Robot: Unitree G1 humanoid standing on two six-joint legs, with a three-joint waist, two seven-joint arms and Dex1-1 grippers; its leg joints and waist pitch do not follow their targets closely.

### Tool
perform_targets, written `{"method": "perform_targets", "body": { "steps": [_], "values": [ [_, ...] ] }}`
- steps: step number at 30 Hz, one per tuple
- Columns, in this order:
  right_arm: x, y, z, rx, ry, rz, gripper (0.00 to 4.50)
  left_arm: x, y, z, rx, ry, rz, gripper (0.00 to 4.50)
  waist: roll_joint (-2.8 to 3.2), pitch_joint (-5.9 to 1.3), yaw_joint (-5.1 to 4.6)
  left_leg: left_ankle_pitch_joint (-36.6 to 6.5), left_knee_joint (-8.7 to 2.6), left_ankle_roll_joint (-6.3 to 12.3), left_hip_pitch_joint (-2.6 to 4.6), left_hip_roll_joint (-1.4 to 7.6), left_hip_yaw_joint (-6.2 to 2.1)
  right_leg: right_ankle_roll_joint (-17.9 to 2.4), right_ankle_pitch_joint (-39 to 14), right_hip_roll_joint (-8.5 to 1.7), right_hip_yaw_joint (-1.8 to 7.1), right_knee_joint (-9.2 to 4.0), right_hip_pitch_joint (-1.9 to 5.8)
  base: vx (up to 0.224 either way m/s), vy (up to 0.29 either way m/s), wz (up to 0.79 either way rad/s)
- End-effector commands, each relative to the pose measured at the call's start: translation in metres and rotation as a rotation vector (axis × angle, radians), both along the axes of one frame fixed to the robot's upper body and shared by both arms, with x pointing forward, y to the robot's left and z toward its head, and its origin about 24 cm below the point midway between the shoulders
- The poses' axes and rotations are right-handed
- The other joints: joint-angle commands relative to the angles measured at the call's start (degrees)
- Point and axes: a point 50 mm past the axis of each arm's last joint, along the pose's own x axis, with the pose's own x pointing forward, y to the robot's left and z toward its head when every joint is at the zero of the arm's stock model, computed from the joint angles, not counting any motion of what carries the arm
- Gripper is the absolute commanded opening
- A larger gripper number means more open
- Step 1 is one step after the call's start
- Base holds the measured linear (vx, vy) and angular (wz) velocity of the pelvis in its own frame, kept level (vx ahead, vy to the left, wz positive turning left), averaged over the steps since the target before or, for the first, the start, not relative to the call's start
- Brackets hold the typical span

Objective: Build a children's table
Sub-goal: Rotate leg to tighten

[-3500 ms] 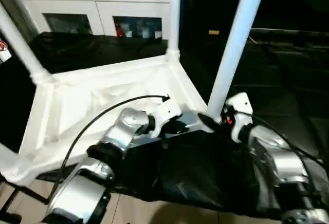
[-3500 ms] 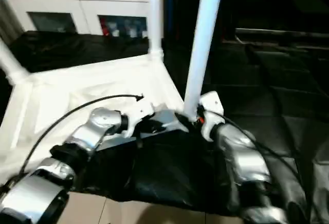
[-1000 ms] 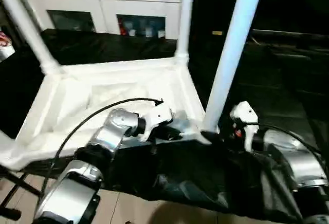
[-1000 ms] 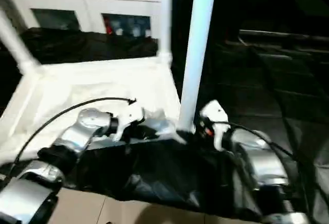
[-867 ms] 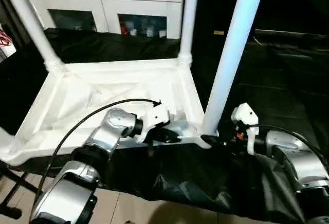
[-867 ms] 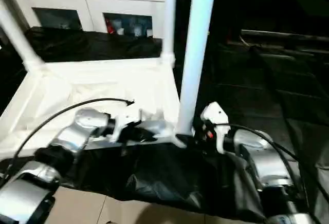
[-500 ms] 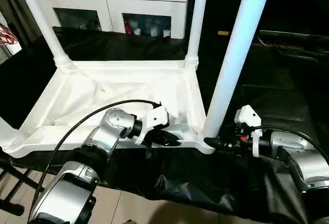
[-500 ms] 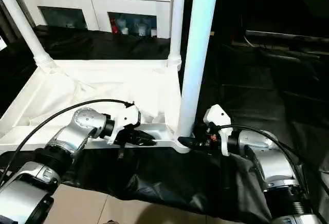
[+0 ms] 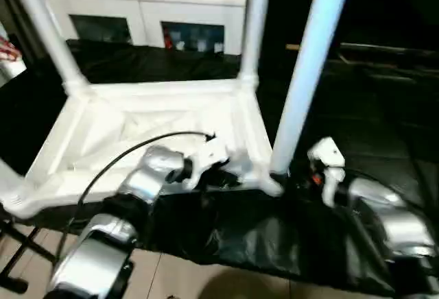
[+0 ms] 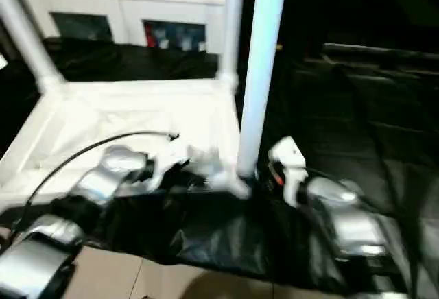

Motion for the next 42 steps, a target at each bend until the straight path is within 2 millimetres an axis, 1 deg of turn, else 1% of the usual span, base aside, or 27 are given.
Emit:
{"method": "perform_targets", "body": {
  "steps": [1, 2, 3, 4, 5, 6, 8, 9, 10, 11, 12, 13, 16, 17, 20, 21, 22, 23, 25, 26, 27, 28, 29, 32, 35, 40, 42],
  "values": [
    [-0.005, 0.049, -0.021, 0.068, 0.113, 0.065, 2.08, 0.003, -0.051, 0.032, -0.122, -0.102, -0.057, 0.0, -0.49, -2.87, -0.34, -20.5, -4.54, -0.2, 0.43, 1.88, -1.03, -9.5, -23.3, -3.39, 1.93, -4.82, 1.96, 0.0, 0.0, 0.0],
    [-0.004, 0.05, -0.02, 0.07, 0.113, 0.058, 2.08, 0.003, -0.052, 0.032, -0.123, -0.102, -0.056, 0.0, -0.48, -2.91, -0.36, -20.4, -4.54, -0.15, 0.49, 1.88, -1.02, -9.6, -22.9, -3.41, 1.98, -4.85, 1.84, 0.0, 0.0, 0.0],
    [0.004, 0.06, -0.018, 0.09, 0.106, -0.014, 2.07, 0.003, -0.058, 0.032, -0.125, -0.105, -0.045, 0.0, -0.07, -2.87, -0.63, -20.6, -4.54, -0.21, 0.53, 1.9, -0.98, -9.8, -21.8, -3.28, 2.04, -4.9, 1.73, 0.0, 0.0, 0.0],
    [0.007, 0.063, -0.017, 0.099, 0.109, -0.051, 2.07, 0.002, -0.06, 0.032, -0.125, -0.105, -0.045, 0.0, -0.16, -2.92, -0.72, -20.6, -4.53, -0.27, 0.47, 1.85, -1.02, -10.0, -21.2, -3.27, 2.01, -4.8, 1.78, 0.0, 0.0, 0.0],
    [0.015, 0.069, -0.013, 0.116, 0.104, -0.118, 2.07, 0.001, -0.063, 0.03, -0.121, -0.106, -0.05, 0.0, 0.24, -3.15, -1.27, -19.6, -4.51, -0.7, 0.3, 1.79, -1.05, -10.8, -17.7, -3.13, 2.06, -4.43, 1.91, 0.0, 0.0, 0.0],
    [0.015, 0.069, -0.013, 0.116, 0.103, -0.119, 2.07, 0.001, -0.063, 0.03, -0.121, -0.106, -0.051, 0.0, 0.19, -3.21, -1.53, -19.3, -4.5, -0.71, 0.15, 1.68, -1.05, -11.1, -16.8, -3.07, 2.01, -4.27, 2.02, 0.0, 0.0, 0.0],
    [0.018, 0.075, -0.008, 0.124, 0.069, -0.119, 2.07, 0.0, -0.064, 0.028, -0.114, -0.11, -0.054, 0.0, 0.27, -3.44, -1.67, -17.9, -4.25, -0.15, 0.36, 1.71, -0.89, -11.8, -13.8, -3.02, 2.03, -4.12, 2.09, 0.0, 0.0, 0.0],
    [0.018, 0.076, -0.006, 0.134, 0.052, -0.097, 2.07, 0.0, -0.063, 0.028, -0.109, -0.113, -0.059, 0.0, 0.53, -3.48, -1.77, -16.9, -4.08, 0.4, 0.31, 1.72, -0.78, -12.6, -11.0, -2.96, 2.09, -3.95, 2.16, 0.0, 0.0, 0.0],
    [0.017, 0.077, -0.004, 0.141, 0.041, -0.082, 2.07, 0.0, -0.062, 0.027, -0.106, -0.116, -0.062, 0.0, 0.38, -3.59, -1.76, -15.4, -3.93, 1.07, 0.2, 1.71, -0.72, -13.3, -8.3, -2.94, 2.1, -3.68, 2.38, 0.0, 0.0, 0.0],
    [0.016, 0.077, -0.004, 0.141, 0.038, -0.068, 2.42, -0.001, -0.061, 0.026, -0.104, -0.117, -0.069, 0.0, 0.26, -3.65, -1.76, -14.6, -3.86, 1.44, 0.11, 1.68, -0.67, -13.6, -7.1, -2.93, 2.08, -3.54, 2.49, 0.0, 0.0, 0.0],
    [0.015, 0.074, -0.004, 0.136, 0.04, -0.059, 2.63, -0.001, -0.059, 0.026, -0.102, -0.116, -0.075, 0.0, 0.29, -3.66, -1.63, -13.2, -3.79, 2.11, 0.05, 1.68, -0.62, -14.2, -5.6, -2.97, 2.05, -3.36, 2.61, 0.0, 0.0, 0.0],
    [0.013, 0.07, -0.005, 0.131, 0.044, -0.043, 2.63, -0.001, -0.057, 0.025, -0.101, -0.116, -0.079, 0.0, 0.19, -3.61, -1.53, -12.8, -3.76, 2.59, 0.04, 1.68, -0.58, -14.4, -5.4, -3.0, 2.01, -3.39, 2.69, 0.0, 0.0, 0.0],
    [0.007, 0.054, -0.008, 0.09, 0.048, -0.006, 2.94, -0.003, -0.048, 0.024, -0.105, -0.109, -0.103, 0.0, 0.14, -3.5, -1.35, -13.4, -3.79, 3.21, 0.06, 1.83, -0.54, -14.5, -6.8, -3.01, 2.0, -3.49, 2.71, 0.0, 0.0, 0.0],
    [0.007, 0.054, -0.008, 0.088, 0.047, -0.004, 2.94, -0.003, -0.048, 0.024, -0.104, -0.109, -0.104, 0.0, 0.13, -3.49, -1.31, -13.6, -3.78, 3.21, 0.09, 1.85, -0.53, -14.4, -7.2, -3.05, 2.01, -3.53, 2.74, 0.0, 0.0, 0.0],
    [0.005, 0.037, -0.008, 0.025, 0.022, 0.008, 3.23, -0.005, -0.038, 0.021, -0.093, -0.094, -0.138, 0.0, 0.19, -3.38, -1.25, -14.4, -3.93, 2.92, 0.1, 2.01, -0.62, -14.2, -9.2, -3.16, 2.05, -3.67, 2.65, 0.0, 0.0, 0.0],
    [0.005, 0.037, -0.008, 0.025, 0.022, 0.008, 3.23, -0.005, -0.038, 0.021, -0.093, -0.094, -0.138, 0.0, 0.16, -3.36, -1.32, -14.8, -3.91, 2.83, 0.12, 1.94, -0.51, -14.2, -9.8, -3.06, 2.05, -3.76, 2.59, 0.0, 0.0, 0.0],
    [0.004, 0.025, -0.004, -0.005, 0.005, 0.04, 3.23, -0.008, -0.03, 0.02, -0.097, -0.071, -0.172, 0.0, -0.04, -3.35, -1.06, -15.2, -3.94, 2.68, 0.29, 2.12, -0.56, -14.3, -10.5, -3.19, 2.05, -3.78, 2.6, 0.0, 0.0, 0.0],
    [0.001, 0.019, -0.003, -0.012, 0.004, 0.081, 3.23, -0.009, -0.027, 0.02, -0.095, -0.069, -0.193, 0.0, 0.0, -3.29, -1.06, -15.2, -3.9, 2.89, 0.23, 2.06, -0.47, -14.5, -10.5, -3.11, 2.09, -3.79, 2.5, 0.0, 0.0, 0.0],
    [-0.001, 0.015, -0.001, -0.018, 0.003, 0.125, 3.23, -0.01, -0.023, 0.02, -0.091, -0.069, -0.211, 0.0, 0.14, -3.37, -0.37, -14.8, -3.73, 3.43, 0.46, 2.3, -0.26, -14.6, -9.9, -3.07, 2.2, -3.75, 2.32, 0.0, 0.0, 0.0],
    [-0.003, 0.011, 0.0, -0.019, 0.011, 0.163, 3.23, -0.009, -0.019, 0.02, -0.081, -0.069, -0.217, 0.0, 0.17, -3.41, 0.1, -14.3, -3.65, 3.62, 0.31, 2.34, -0.2, -14.7, -8.9, -3.08, 2.21, -3.53, 2.34, 0.0, 0.0, 0.0],
    [-0.005, 0.008, 0.002, -0.02, 0.015, 0.188, 3.23, -0.009, -0.016, 0.019, -0.073, -0.067, -0.22, 0.0, 0.12, -3.4, 0.23, -13.6, -3.71, 3.82, 0.01, 2.3, -0.33, -14.6, -8.3, -3.11, 2.09, -3.35, 2.61, 0.0, 0.0, 0.0],
    [-0.007, 0.005, 0.003, -0.028, 0.016, 0.222, 3.23, -0.009, -0.011, 0.019, -0.059, -0.06, -0.224, 0.0, 0.19, -3.41, 0.4, -13.4, -3.6, 3.95, 0.09, 2.36, -0.3, -14.7, -8.0, -3.13, 2.07, -3.27, 2.48, 0.0, 0.0, 0.0],
    [-0.007, 0.004, 0.003, -0.028, 0.016, 0.223, 2.98, -0.009, -0.011, 0.019, -0.058, -0.06, -0.225, 0.0, 0.21, -3.43, 0.44, -13.3, -3.57, 4.03, 0.09, 2.36, -0.31, -14.8, -8.0, -3.15, 2.06, -3.25, 2.45, 0.0, 0.0, 0.0],
    [-0.011, 0.0, 0.005, -0.039, 0.028, 0.285, 2.9, -0.008, -0.006, 0.02, -0.052, -0.056, -0.231, 0.0, 0.22, -3.47, 0.58, -12.6, -3.48, 4.17, -0.03, 2.33, -0.31, -15.0, -7.9, -3.23, 2.02, -3.18, 2.5, 0.0, 0.0, 0.0],
    [-0.017, -0.005, 0.008, -0.041, 0.041, 0.376, 2.56, -0.009, -0.002, 0.021, -0.054, -0.051, -0.247, 0.0, 0.18, -3.58, 0.97, -11.6, -3.3, 4.85, -0.07, 2.39, -0.3, -15.4, -6.6, -3.23, 2.02, -3.0, 2.57, 0.0, 0.0, 0.0],
    [-0.022, -0.007, 0.012, -0.021, 0.038, 0.451, 2.5, -0.011, 0.001, 0.02, -0.055, -0.033, -0.27, 0.0, -0.08, -4.0, 1.56, -7.9, -2.72, 6.39, -0.34, 2.3, -0.23, -16.2, -2.2, -3.2, 1.98, -2.34, 2.54, 0.0, 0.0, 0.0],
    [-0.022, -0.007, 0.013, -0.018, 0.036, 0.463, 2.5, -0.011, 0.002, 0.02, -0.054, -0.029, -0.272, 0.0, 0.0, -3.95, 1.65, -7.6, -2.65, 6.76, -0.44, 2.27, -0.22, -16.4, -2.0, -3.17, 1.94, -2.29, 2.46, 0.0, 0.0, 0.0]
  ]
}}
